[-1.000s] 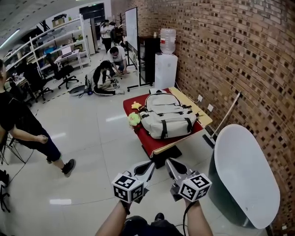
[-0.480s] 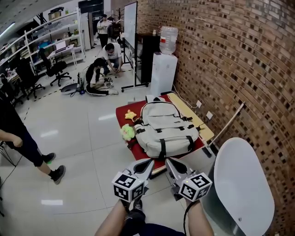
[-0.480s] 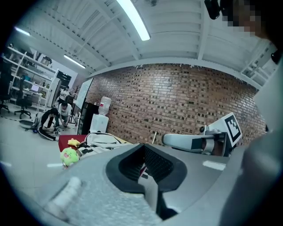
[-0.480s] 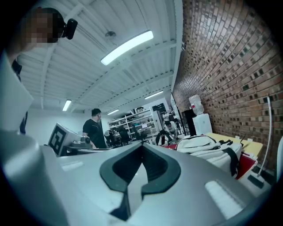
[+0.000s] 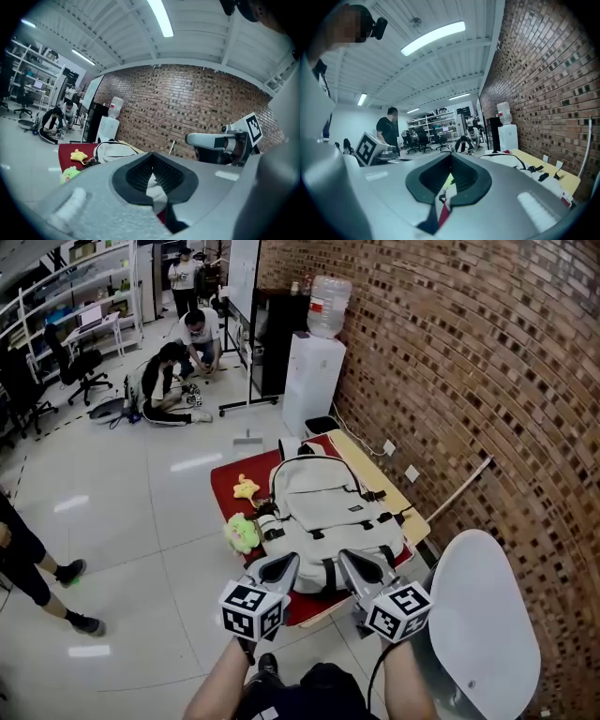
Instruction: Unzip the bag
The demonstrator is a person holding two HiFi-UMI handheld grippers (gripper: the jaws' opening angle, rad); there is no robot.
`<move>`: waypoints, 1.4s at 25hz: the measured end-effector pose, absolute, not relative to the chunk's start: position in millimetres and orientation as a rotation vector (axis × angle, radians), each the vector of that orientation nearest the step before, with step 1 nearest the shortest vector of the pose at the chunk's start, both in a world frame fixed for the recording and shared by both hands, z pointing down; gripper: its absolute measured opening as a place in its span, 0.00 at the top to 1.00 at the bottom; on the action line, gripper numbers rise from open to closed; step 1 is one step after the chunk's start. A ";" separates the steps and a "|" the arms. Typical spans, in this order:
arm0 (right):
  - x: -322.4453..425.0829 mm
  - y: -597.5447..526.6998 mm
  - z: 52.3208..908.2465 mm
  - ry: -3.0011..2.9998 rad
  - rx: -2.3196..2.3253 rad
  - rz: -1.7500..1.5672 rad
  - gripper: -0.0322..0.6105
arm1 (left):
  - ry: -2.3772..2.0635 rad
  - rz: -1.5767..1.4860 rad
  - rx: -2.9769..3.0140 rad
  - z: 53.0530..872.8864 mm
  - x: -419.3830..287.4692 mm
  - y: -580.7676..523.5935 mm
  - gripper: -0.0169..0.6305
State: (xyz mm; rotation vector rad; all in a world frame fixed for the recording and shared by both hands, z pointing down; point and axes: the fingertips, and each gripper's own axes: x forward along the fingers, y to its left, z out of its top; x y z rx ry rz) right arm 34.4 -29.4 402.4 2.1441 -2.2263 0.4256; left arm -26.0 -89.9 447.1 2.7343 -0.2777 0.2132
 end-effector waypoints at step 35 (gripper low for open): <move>63.7 -293.3 602.9 -2.181 0.630 0.109 0.74 | -0.911 0.600 2.436 577.7 22.4 -280.9 0.88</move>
